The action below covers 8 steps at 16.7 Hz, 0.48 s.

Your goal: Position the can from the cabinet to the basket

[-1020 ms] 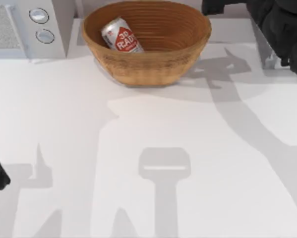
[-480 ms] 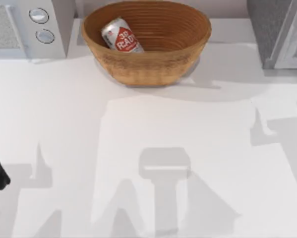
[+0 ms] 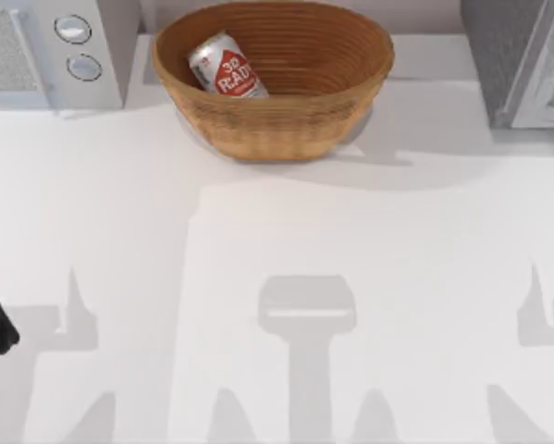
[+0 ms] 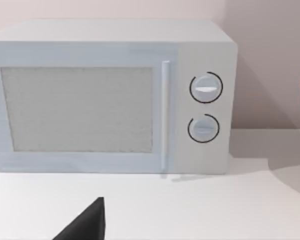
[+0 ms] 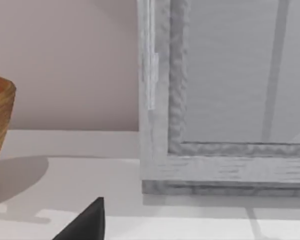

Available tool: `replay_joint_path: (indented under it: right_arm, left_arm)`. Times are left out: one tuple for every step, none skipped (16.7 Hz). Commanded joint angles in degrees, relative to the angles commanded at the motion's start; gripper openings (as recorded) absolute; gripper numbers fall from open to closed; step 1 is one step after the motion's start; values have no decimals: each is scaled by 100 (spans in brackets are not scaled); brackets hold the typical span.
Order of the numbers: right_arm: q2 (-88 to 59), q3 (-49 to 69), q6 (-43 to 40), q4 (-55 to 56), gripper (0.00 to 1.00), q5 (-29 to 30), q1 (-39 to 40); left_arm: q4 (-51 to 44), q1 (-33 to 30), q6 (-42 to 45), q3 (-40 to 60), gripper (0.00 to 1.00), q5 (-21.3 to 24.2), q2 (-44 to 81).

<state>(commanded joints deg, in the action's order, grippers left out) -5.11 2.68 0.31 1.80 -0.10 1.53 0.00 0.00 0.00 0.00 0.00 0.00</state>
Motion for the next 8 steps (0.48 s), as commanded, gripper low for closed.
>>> replay_joint_path:
  right_arm:
    - [213,-112,-8,-71,100,-2,-61]
    - [370,-194,-17,-126,100,1,-107]
    - [469,-246,-26,-163,100,6,-139]
    - [511,-268,-31,-180,100,10,-153]
    - [511,-268,-31,-180,100,10,-153]
    - [511,-268,-31,-180,100,10,-153]
    - [511,-268,-31,-180,100,10,-153]
    - [491,-251,-28,-171,100,12,-134]
  left_arm:
    - [0,0,0,0,100,0,0]
    - [0,0,0,0,100,0,0]
    - [0,0,0,0,100,0,0]
    - [0,0,0,0,100,0,0]
    - [0,0,0,0,100,0,0]
    - [0,0,0,0,100,0,0]
    - [0,0,0,0,100,0,0]
    - [0,0,0,0,100,0,0]
